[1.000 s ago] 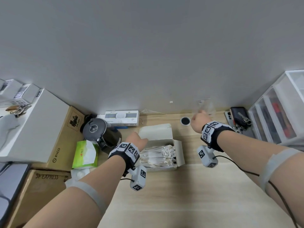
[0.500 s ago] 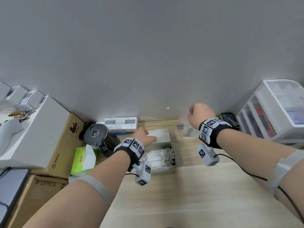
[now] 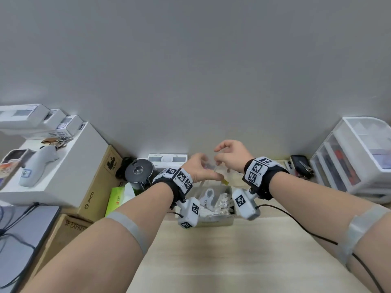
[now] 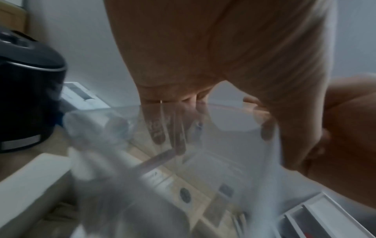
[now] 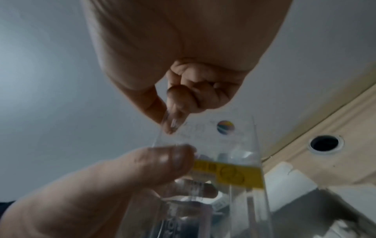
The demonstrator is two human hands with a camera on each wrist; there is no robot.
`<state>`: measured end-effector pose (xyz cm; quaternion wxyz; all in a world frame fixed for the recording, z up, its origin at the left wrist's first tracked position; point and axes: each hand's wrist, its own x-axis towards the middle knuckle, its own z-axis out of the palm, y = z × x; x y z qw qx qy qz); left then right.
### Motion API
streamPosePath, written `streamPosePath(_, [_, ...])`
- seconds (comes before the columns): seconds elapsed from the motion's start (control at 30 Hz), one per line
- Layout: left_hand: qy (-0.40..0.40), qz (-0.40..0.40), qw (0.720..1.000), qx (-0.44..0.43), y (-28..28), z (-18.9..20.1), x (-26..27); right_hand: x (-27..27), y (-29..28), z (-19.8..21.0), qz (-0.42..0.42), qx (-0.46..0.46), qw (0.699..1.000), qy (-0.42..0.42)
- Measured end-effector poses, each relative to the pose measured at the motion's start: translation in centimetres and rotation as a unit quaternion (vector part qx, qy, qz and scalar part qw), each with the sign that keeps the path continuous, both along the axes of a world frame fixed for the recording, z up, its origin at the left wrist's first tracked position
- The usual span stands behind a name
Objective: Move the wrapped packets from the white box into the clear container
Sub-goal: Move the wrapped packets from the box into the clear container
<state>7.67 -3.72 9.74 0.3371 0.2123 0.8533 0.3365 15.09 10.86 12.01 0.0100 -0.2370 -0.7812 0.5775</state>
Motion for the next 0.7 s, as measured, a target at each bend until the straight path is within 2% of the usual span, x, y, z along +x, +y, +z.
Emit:
streamPosePath(0.13, [0.001,-0.016,0.999,-0.04,-4.3,-1.4,-0.4,-0.1,-1.4,-2.3,0.018,0.013,0.999,-0.043])
streamPosePath(0.2, [-0.006,-0.022,0.997,-0.072,-6.6,-2.1,-0.5,-0.3,-1.8,-4.2,0.017,0.042,0.995,-0.088])
streamPosePath(0.27, [-0.023,-0.04,0.994,-0.101,-8.4,-2.8,-0.4,0.1,-2.1,-6.0,0.057,0.078,0.985,-0.142])
streamPosePath(0.33, [-0.039,-0.057,0.989,-0.131,-10.0,-3.4,-0.4,0.2,-2.7,-7.7,0.143,0.157,0.959,-0.185])
streamPosePath(0.43, [-0.056,-0.1,0.978,-0.175,-11.6,-4.2,0.1,0.5,-3.8,-9.6,0.25,0.272,0.903,-0.221])
streamPosePath(0.7, [-0.072,-0.152,0.963,-0.211,-12.7,-7.1,0.2,-0.2,-5.6,-13.5,0.359,0.389,0.806,-0.264])
